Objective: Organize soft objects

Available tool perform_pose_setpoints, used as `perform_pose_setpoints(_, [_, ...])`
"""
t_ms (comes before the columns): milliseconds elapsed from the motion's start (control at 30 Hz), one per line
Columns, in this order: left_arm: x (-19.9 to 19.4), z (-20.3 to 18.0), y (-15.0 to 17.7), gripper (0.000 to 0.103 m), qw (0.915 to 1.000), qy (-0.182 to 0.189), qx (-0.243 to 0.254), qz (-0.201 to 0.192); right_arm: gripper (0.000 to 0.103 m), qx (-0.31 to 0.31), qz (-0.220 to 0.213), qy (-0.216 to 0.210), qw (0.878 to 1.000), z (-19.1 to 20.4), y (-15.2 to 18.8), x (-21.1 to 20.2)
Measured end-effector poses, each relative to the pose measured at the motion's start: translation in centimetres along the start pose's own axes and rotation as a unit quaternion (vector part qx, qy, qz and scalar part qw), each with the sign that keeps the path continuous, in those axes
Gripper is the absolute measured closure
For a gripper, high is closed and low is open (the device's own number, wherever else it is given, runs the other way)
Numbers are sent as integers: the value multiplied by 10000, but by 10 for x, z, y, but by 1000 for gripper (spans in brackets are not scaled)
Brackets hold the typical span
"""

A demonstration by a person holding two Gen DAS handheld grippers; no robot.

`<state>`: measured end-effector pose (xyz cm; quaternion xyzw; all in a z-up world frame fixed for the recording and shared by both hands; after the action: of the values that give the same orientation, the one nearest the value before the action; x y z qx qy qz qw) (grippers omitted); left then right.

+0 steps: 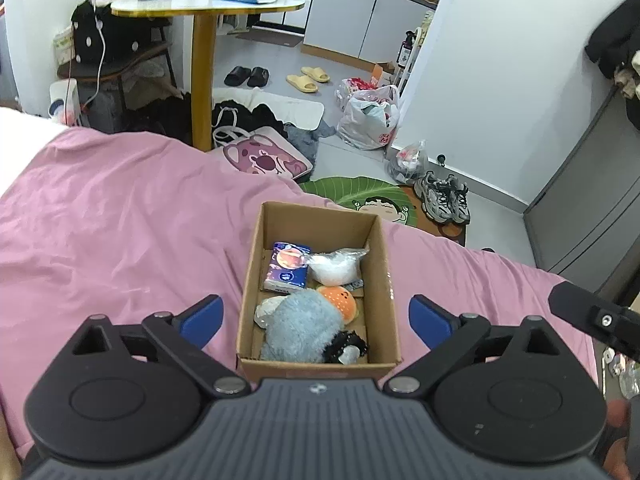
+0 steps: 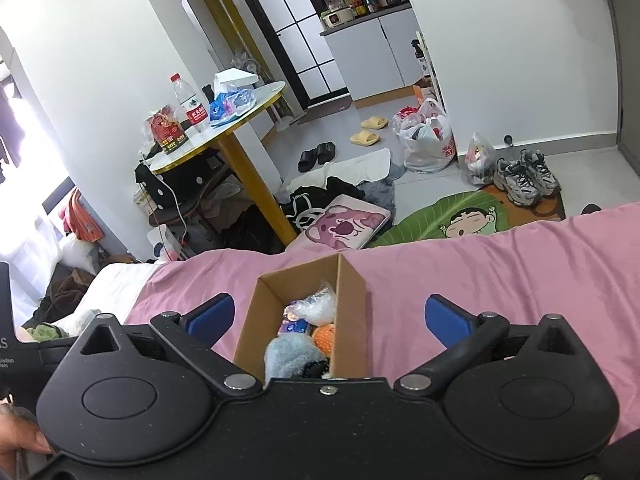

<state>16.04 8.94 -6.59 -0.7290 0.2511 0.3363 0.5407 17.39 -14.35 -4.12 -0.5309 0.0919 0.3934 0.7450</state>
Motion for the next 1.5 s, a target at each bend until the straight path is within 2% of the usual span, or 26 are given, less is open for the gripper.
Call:
perform_pose_setpoints(400, [-40, -30, 22, 0, 9994, -144, 241, -221, 0, -130, -105, -11, 9999, -19, 9, -41])
perform_pose_setpoints(933, [-83, -44, 57, 0, 9967, -358, 538, -497, 0, -570, -123, -105, 9982, -19, 37, -89])
perform_pose_setpoints(1500, [-102, -53, 76, 0, 9951, -394, 663, -623, 0, -605, -170, -101, 9980, -20, 47, -107])
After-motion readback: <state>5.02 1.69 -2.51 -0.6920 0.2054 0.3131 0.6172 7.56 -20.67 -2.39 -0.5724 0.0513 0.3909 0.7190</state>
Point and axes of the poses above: each gripper's, at about its wrist camera, not at the fingertips, and x roughly the way its jaws point, z to its left, y to its underside, the point moved 5 cm from there along x, roughly the way its jaws point
